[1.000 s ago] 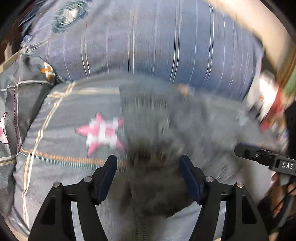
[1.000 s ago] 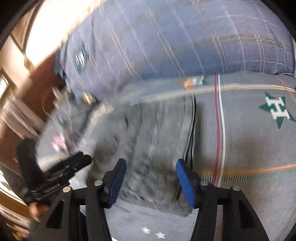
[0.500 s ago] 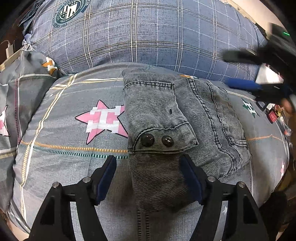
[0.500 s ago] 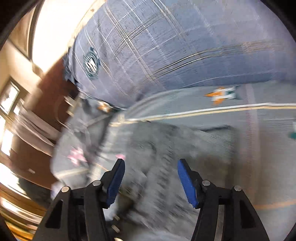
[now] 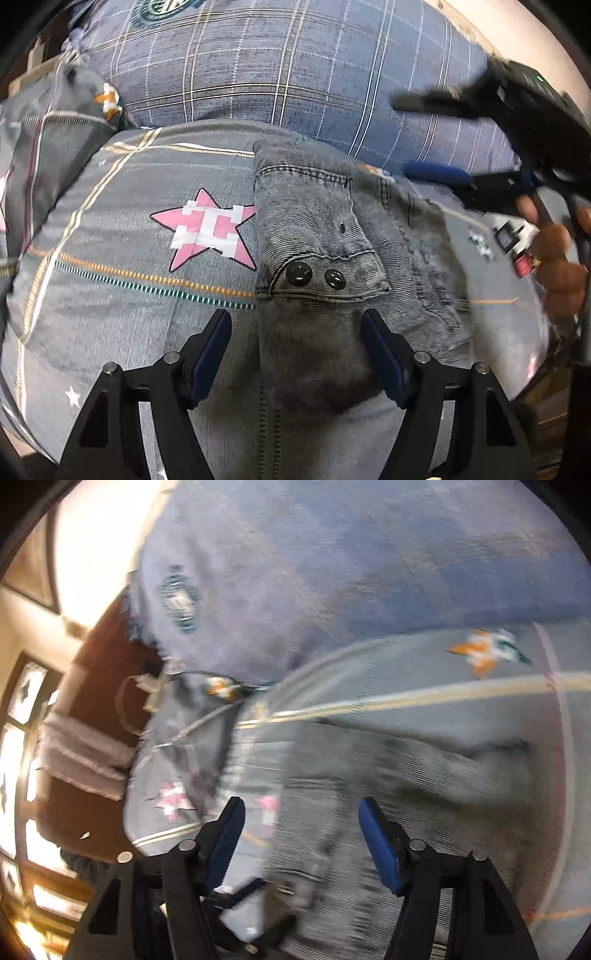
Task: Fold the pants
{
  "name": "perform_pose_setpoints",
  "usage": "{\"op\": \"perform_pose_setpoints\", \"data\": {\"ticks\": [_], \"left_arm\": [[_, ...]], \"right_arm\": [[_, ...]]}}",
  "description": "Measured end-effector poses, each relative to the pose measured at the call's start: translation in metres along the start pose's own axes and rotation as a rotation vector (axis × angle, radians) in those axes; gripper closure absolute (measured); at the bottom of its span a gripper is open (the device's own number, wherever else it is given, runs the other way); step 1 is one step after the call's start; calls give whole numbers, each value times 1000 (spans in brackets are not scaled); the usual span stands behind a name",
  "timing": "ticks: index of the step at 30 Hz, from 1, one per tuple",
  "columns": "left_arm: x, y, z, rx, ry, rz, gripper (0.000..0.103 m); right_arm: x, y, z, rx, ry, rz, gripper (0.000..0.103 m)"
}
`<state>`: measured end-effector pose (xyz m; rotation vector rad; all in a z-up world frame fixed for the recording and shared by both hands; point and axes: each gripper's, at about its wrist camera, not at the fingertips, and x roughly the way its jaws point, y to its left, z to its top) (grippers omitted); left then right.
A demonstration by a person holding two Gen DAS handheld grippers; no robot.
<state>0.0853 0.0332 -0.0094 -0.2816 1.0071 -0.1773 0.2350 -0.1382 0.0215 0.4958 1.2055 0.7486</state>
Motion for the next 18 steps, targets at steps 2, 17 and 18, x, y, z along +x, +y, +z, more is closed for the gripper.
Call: {"op": "perform_pose_setpoints", "data": {"ticks": [2, 17, 18], "left_arm": [[3, 2, -3, -4, 1, 8, 29], [20, 11, -4, -40, 21, -61, 27], [20, 11, -4, -42, 19, -65, 27]], "right_arm": [[17, 11, 8, -35, 1, 16, 33], [84, 61, 43, -207, 99, -320, 30], [99, 75, 49, -282, 134, -396, 30]]}}
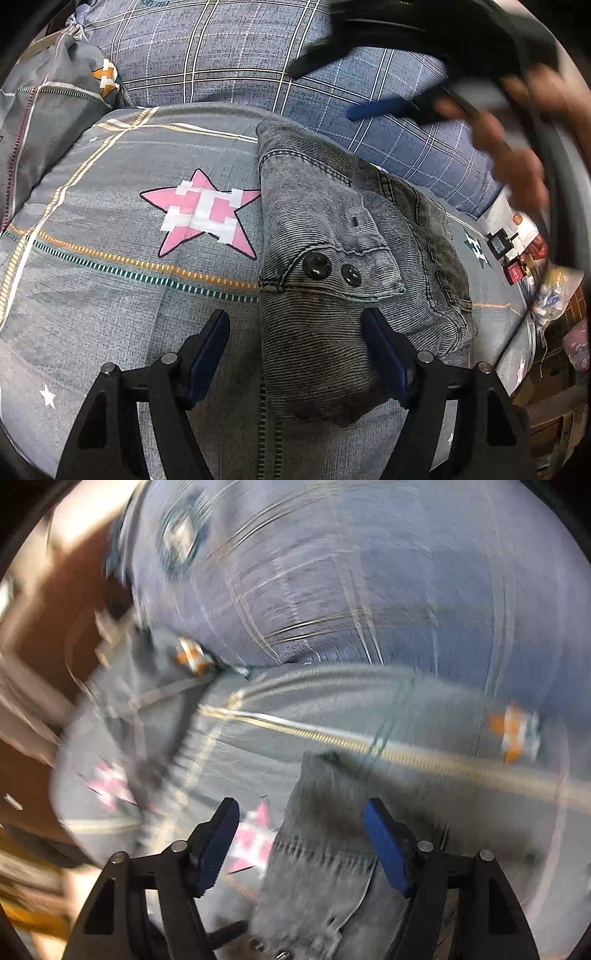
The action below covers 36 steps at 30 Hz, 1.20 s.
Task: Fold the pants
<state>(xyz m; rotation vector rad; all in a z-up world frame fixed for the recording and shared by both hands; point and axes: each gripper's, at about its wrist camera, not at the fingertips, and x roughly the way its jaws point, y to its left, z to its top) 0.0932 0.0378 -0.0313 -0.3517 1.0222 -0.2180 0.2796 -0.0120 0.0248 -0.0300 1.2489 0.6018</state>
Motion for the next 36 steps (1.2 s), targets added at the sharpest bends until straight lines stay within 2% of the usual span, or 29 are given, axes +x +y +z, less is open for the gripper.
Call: {"op": "perform_pose_setpoints", "data": {"ticks": [4, 5, 6, 7, 8, 11, 13, 15, 17, 18, 20, 22, 25, 26, 28, 29, 30, 31, 33, 35, 36], "left_arm": [[-1, -1, -1, 7, -6, -3, 27], [-1, -1, -1, 8, -8, -5, 27], [0, -1, -1, 12, -10, -6, 26], [-1, 0, -1, 10, -10, -7, 26], [0, 1, 0, 6, -8, -12, 26], [0, 2, 0, 6, -8, -16, 26], [-1, 1, 0, 8, -9, -17, 26], [0, 2, 0, 4, -13, -15, 25], [0, 2, 0, 2, -15, -16, 25], [0, 2, 0, 0, -16, -15, 24], [0, 3, 0, -1, -19, -12, 23], [0, 2, 0, 2, -28, -1, 23], [-2, -4, 1, 18, -38, 25, 23], [-7, -6, 2, 17, -41, 30, 24], [-18, -8, 3, 17, -60, 45, 24], [-28, -10, 4, 20, -77, 55, 24], [-35, -11, 3, 20, -88, 60, 24], [-44, -13, 2, 25, -104, 65, 24], [-64, -18, -4, 46, -142, 91, 23], [-74, -20, -10, 40, -153, 120, 20], [-77, -21, -12, 35, -152, 130, 18]], "right_arm": [[45, 38, 18, -191, 151, -186, 30], [63, 45, 20, -246, 218, -241, 33], [74, 44, 22, -259, 255, -285, 41], [81, 40, 22, -254, 280, -317, 70], [86, 33, 25, -225, 289, -324, 74], [78, 17, 31, -144, 196, -356, 74], [60, 6, 31, -67, 99, -314, 70], [34, -1, 24, -31, 3, -308, 67], [11, -7, 12, -11, -45, -270, 42], [-2, -11, 1, 5, -65, -241, 42], [-13, -17, -24, 7, -54, -184, 42], [-12, -26, -45, 17, -31, -169, 42], [7, -62, -67, 73, 6, -247, 41], [6, -71, -71, 88, -6, -250, 41], [-15, -74, -77, 123, -57, -158, 42], [-33, -69, -81, 114, -112, -117, 41], [-43, -67, -86, 109, -147, -102, 41], [-58, -66, -96, 115, -192, -74, 37], [-64, -70, -117, 137, -228, -43, 29], [-49, -76, -135, 150, -190, -76, 19], [-25, -84, -146, 160, -98, -99, 19]]}}
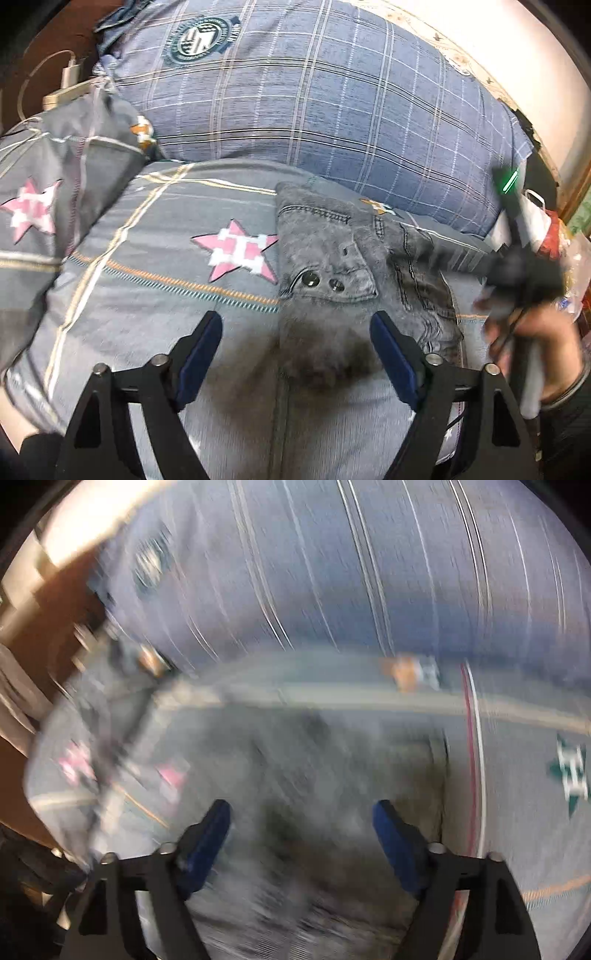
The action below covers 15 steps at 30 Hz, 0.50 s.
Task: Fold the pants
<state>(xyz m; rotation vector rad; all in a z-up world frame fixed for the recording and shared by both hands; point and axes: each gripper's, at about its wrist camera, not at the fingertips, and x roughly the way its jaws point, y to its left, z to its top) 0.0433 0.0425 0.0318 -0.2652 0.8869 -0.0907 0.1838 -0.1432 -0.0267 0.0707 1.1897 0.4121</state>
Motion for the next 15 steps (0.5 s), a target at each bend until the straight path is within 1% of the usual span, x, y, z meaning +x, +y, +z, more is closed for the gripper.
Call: {"op": "perform_pose_setpoints", "data": {"ticks": [1, 3, 4, 5, 7, 9, 11, 13, 15], "left_arm": [[-3, 0, -2, -3, 5, 10, 18], [-7, -4, -7, 5, 15, 36, 18], [-11, -6, -10, 11, 19, 57, 18], [-15, -7, -11, 14, 17, 66, 18], [-21, -10, -15, 30, 3, 88, 18], [-24, -11, -17, 36, -15, 112, 18], [-24, -15, -16, 45, -25, 130, 18], [-24, -21, -14, 57, -30, 140, 17], [-24, -30, -13, 86, -30, 151, 13]], "right_arm": [[11, -5, -6, 7, 46, -7, 19], [0, -10, -17, 3, -9, 12, 19], [-11, -10, -19, 11, -17, 11, 19], [-28, -9, -21, 9, -48, 18, 19], [-66, -5, -30, -21, -142, -7, 19], [-105, -1, -48, -49, -231, -21, 16], [-135, 0, -72, -56, -299, -26, 6], [-154, 2, -95, -60, -329, -29, 5], [-164, 3, -113, -60, -330, -52, 5]]}}
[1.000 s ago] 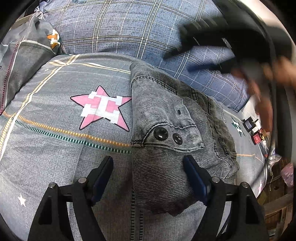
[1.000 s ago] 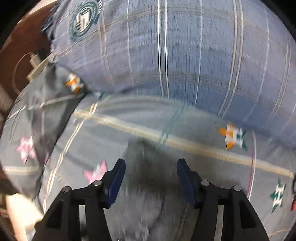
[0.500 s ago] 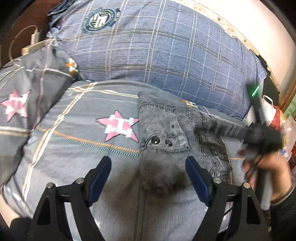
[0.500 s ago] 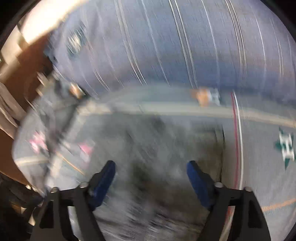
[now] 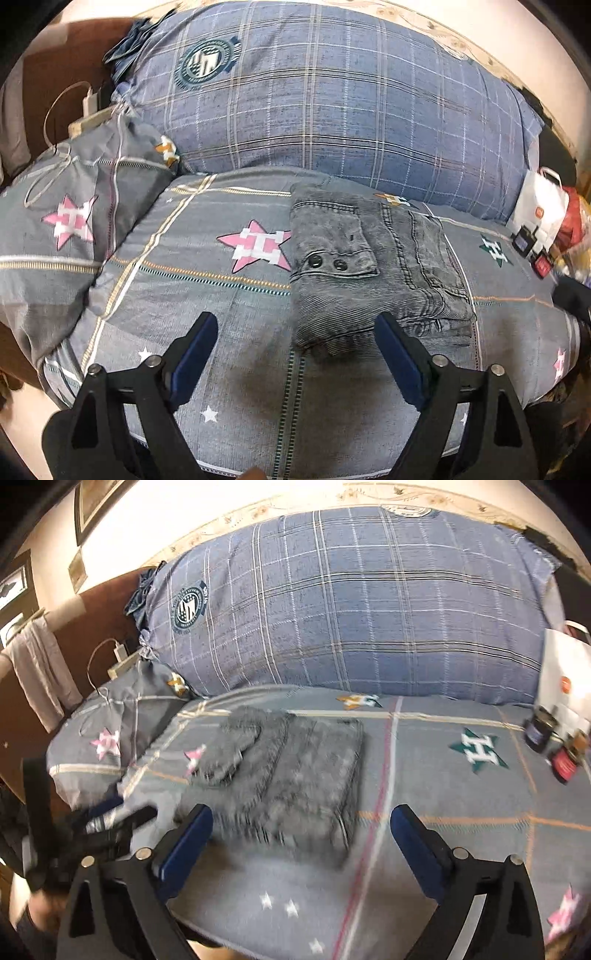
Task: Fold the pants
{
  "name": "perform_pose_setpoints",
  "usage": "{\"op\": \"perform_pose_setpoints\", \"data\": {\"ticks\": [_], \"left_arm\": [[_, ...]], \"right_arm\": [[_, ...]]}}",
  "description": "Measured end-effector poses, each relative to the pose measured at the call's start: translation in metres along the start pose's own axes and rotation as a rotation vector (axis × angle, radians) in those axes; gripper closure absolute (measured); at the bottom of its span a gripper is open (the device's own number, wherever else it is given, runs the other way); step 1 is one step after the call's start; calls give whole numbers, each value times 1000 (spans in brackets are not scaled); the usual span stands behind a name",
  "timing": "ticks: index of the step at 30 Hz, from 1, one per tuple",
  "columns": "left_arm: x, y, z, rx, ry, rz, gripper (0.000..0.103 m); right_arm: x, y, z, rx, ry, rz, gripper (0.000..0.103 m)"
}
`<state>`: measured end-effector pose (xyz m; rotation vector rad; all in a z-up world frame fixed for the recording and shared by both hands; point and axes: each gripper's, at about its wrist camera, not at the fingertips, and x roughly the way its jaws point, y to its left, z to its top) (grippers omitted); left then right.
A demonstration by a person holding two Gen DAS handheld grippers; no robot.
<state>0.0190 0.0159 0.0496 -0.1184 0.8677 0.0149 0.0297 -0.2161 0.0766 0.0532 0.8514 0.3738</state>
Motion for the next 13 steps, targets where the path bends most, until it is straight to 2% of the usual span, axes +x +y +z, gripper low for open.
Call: {"op": "perform_pose_setpoints", "data": {"ticks": [7, 9, 13], "left_arm": [[-3, -25, 7, 62, 2, -18, 9], [-4, -30, 9, 79, -3, -18, 4], [-6, -38, 12, 115, -16, -20, 3]], "right_arm": [[-14, 3, -23, -26, 8, -26, 5], [-10, 7, -24, -32, 15, -22, 5], [-2, 13, -22, -44, 24, -13, 5]]}}
